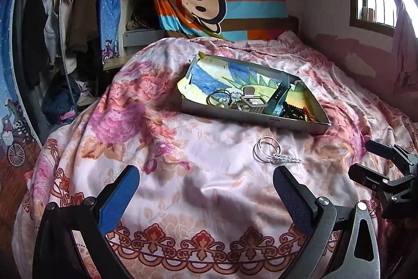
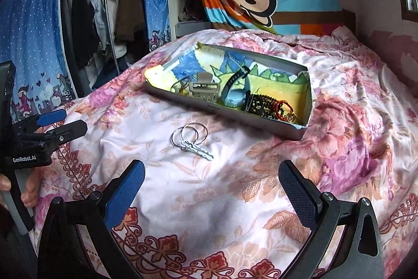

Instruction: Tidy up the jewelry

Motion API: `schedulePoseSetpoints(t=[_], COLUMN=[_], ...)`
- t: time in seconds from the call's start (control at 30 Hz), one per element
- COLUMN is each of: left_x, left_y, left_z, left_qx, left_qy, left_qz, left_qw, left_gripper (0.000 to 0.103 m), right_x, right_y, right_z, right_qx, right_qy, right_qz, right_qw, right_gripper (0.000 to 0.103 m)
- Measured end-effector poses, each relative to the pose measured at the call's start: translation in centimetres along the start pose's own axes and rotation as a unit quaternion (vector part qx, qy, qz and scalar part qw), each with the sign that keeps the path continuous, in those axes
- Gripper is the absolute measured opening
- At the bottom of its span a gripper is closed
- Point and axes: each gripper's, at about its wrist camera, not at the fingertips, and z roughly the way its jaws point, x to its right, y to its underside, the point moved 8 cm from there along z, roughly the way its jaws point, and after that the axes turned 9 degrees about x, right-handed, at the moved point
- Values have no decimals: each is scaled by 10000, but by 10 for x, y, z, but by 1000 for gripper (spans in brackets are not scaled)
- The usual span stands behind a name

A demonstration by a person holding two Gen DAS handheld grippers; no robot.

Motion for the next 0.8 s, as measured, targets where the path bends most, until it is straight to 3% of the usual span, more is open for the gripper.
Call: schedulePoseSetpoints(t=[0.33, 0.43, 0.6, 0.73, 0.8], left_x=[2, 4, 8, 16, 22], left_y=[-2, -5, -7, -7, -7], left_z=[16, 29, 54, 78, 86], left_qx=[-145, -315, -577, -786, -877], left_qy=[62, 298, 725, 1072, 1283], left_qz=[48, -11, -166, -261, -293], left_qw=[9999, 9991, 9956, 9908, 9874], left_gripper=[103, 103, 103, 102, 94], right_x=[0, 2, 7, 13, 14], right_y=[3, 3, -5, -7, -5], right_z=[10, 16, 28, 43, 52], right_qx=[-173, -273, -271, -412, -551], right_qy=[-97, -140, -91, -511, -718], right_qz=[-14, -162, -1028, -913, -826], right_qw=[9998, 9994, 9943, 9937, 9925], right_gripper=[100, 100, 100, 100, 100])
